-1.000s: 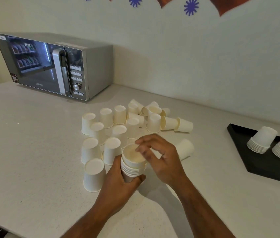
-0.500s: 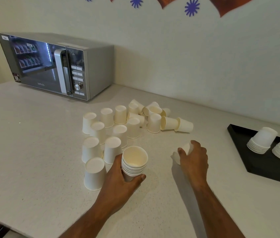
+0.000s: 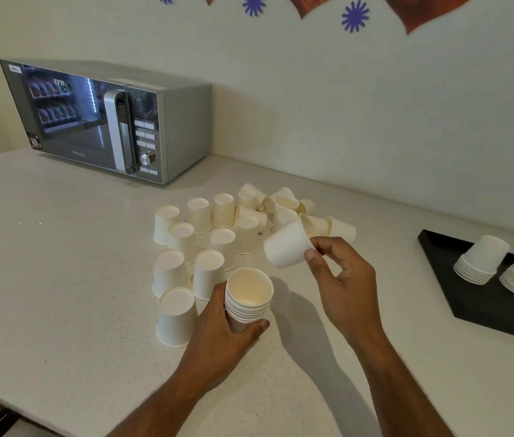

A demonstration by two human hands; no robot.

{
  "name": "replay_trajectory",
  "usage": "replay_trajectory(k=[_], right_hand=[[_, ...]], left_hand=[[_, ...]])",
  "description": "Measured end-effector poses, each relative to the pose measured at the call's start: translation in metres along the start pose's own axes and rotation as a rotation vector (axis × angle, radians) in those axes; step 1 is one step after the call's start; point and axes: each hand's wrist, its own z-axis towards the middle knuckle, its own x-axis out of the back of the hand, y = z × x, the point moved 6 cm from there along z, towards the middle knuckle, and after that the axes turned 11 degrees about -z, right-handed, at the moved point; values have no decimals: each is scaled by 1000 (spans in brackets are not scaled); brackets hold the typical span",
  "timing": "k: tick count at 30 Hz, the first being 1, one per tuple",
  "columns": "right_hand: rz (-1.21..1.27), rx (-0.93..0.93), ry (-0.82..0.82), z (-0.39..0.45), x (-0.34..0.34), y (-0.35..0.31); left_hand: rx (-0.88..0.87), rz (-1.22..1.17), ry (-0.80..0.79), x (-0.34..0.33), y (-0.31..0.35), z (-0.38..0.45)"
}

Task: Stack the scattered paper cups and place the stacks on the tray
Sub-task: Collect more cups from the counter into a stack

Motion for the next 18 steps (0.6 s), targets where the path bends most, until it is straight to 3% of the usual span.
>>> replay_trajectory(k=[4, 11, 14, 18], right_hand=[[-15, 291, -167, -12, -7, -31], [-358, 592, -329, -29, -31, -43], [-363, 620, -377, -34, -36, -46], [43, 438, -320, -26, -29, -50]], left_hand=[[-17, 0, 13, 0, -1, -1], [-49, -75, -2, -3, 4, -1], [-73, -140, 11, -2, 15, -3], [-101, -130, 43, 9, 35, -13]])
